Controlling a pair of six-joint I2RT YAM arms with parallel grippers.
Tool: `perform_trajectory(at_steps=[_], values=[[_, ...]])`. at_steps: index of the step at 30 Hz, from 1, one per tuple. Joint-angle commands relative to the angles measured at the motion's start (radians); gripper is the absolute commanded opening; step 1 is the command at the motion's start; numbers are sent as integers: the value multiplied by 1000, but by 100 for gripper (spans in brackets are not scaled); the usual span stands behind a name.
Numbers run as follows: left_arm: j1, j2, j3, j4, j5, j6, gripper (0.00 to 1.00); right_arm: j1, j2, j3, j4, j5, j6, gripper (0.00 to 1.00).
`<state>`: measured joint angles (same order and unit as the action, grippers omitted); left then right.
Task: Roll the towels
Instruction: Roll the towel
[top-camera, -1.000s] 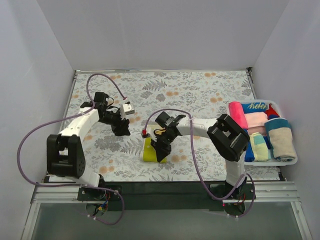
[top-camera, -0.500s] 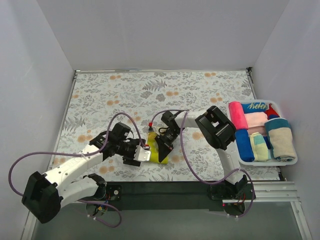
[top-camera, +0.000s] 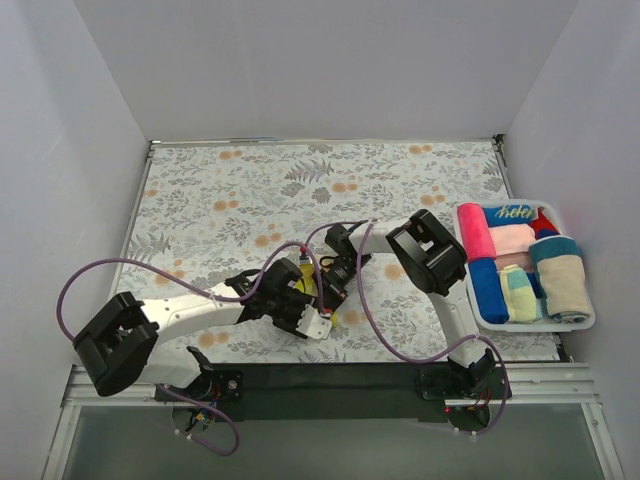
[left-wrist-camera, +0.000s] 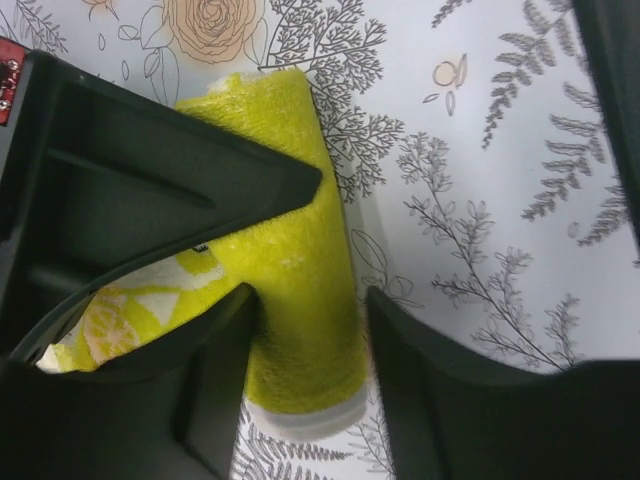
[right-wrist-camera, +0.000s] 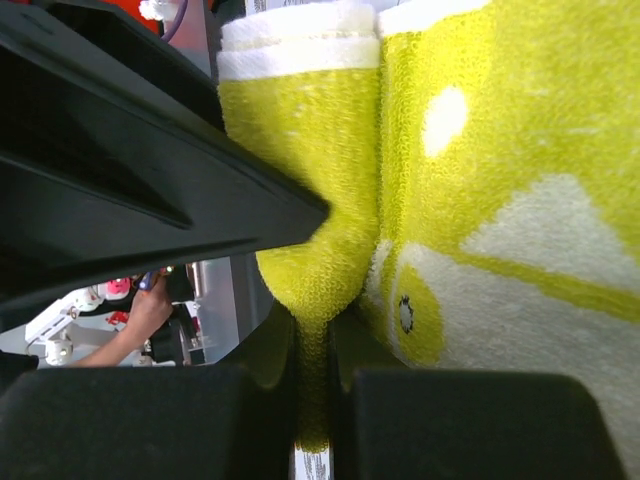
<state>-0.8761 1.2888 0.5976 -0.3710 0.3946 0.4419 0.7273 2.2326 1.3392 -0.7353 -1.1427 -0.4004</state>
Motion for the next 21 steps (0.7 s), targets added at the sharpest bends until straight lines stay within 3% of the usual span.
perform_trajectory(at_steps=[1, 4, 7, 8, 14, 16, 17, 21], values=[[-14, 49, -13, 60, -51, -23, 40, -8, 30, -8, 19, 150, -63, 1], [-14, 86, -2, 32, -48, -26, 25, -20, 7, -2, 17, 170, -49, 6], [-14, 113, 17, -31, -10, -37, 13, -46, -33, 9, 14, 211, -40, 19], [-14, 121, 24, -51, 6, -38, 9, -64, -43, 12, 10, 225, -35, 30], [-12, 199, 94, -181, 73, -91, 2, -189, -131, 104, -58, 353, -55, 58], [-3, 222, 120, -226, 93, -114, 1, -224, -177, 123, -65, 382, -60, 59], [2, 253, 157, -244, 107, -120, 0, -256, -198, 127, -65, 388, -60, 68], [55, 351, 267, -377, 212, -137, 0, -302, -345, 103, -52, 431, -58, 69]])
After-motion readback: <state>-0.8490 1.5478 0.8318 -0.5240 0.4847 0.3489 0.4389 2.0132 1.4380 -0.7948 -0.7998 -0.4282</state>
